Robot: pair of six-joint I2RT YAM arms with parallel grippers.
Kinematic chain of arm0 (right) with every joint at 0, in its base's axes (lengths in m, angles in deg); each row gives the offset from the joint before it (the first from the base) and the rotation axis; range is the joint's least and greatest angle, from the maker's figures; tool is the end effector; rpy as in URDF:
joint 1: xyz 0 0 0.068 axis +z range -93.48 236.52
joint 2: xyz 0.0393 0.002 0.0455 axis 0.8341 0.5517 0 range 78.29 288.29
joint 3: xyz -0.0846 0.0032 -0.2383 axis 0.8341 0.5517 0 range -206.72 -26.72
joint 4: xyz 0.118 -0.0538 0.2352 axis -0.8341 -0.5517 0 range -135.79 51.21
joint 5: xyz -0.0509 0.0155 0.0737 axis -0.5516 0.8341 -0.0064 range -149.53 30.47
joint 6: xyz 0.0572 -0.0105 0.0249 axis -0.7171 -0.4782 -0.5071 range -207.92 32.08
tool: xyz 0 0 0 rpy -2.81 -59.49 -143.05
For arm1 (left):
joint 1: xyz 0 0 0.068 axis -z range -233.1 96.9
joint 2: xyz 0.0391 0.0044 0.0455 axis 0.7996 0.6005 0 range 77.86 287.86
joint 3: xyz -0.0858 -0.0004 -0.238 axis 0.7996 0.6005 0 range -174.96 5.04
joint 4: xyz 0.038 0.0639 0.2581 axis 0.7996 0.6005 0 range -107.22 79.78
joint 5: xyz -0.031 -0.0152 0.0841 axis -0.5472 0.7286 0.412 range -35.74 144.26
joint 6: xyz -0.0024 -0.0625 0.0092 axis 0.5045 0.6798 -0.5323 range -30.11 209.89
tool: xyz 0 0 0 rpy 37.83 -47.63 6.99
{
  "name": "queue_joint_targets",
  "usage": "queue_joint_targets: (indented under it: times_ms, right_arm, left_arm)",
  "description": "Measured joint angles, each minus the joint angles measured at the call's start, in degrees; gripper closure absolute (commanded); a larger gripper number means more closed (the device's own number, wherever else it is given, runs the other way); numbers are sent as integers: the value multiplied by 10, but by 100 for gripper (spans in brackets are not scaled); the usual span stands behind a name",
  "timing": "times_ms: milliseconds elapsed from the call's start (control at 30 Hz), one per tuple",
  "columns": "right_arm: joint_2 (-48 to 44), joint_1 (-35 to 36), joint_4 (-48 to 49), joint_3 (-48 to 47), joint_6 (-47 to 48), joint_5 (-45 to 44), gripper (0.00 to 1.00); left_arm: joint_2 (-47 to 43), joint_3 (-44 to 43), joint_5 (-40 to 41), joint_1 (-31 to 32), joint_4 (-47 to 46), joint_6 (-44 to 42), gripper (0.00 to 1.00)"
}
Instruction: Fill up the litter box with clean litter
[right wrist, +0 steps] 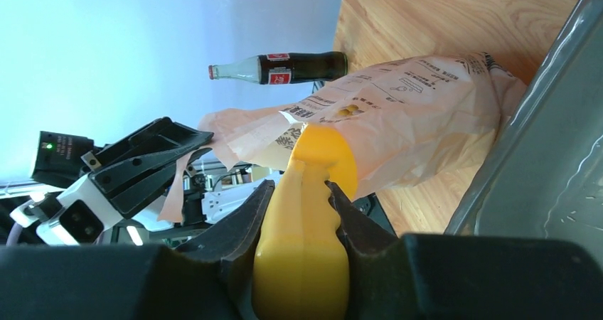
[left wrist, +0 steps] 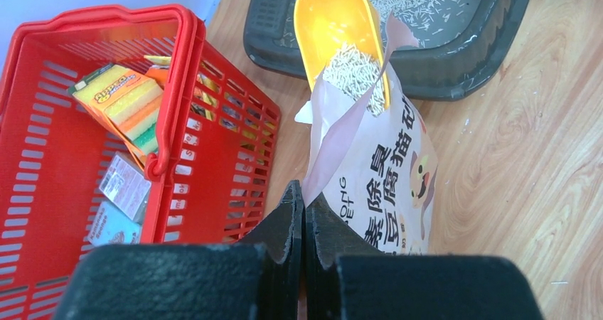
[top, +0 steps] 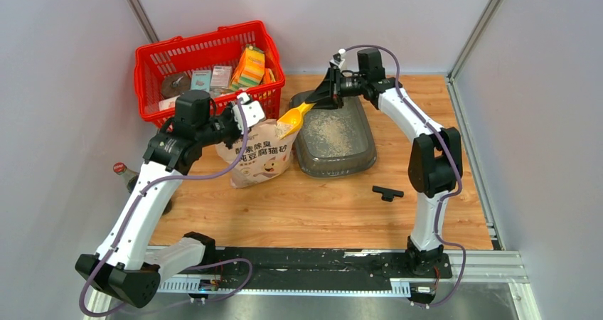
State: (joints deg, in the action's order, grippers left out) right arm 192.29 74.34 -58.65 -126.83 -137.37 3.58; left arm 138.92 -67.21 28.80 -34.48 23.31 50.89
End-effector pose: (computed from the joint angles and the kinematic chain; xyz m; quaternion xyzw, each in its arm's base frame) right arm 0.4231 0.1815 0.2802 -0.0326 0.7903 0.6068 0.0789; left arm 0.2218 -0.0969 0.3767 0.5032 0.6841 -0.1000 0.5184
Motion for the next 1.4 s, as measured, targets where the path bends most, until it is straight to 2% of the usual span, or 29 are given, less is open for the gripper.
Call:
queue_joint_targets:
  times_ms: [433,800,1067,1233,1300,1400]
  right_arm:
    - [45,-66,107,-7,-89,70,100]
    - [64,-102,305,40,-227,104,100]
    - [87,-189,381,48,-278,114,100]
    - [96,-242,377,48,-254,120,100]
    - [96,-256,313,41,-190,117,100]
    - [96,-271,167,17,-65,92,100]
  left_arm:
    - [30,-26,17,0,13,-19,100]
    - [74,-63,33,0,25,-29,100]
    - [102,-82,41,1,30,-42,100]
    - [108,-87,44,1,31,-47,100]
    - [108,-87,44,2,31,-49,100]
    - [108,-87,44,2,31,-49,100]
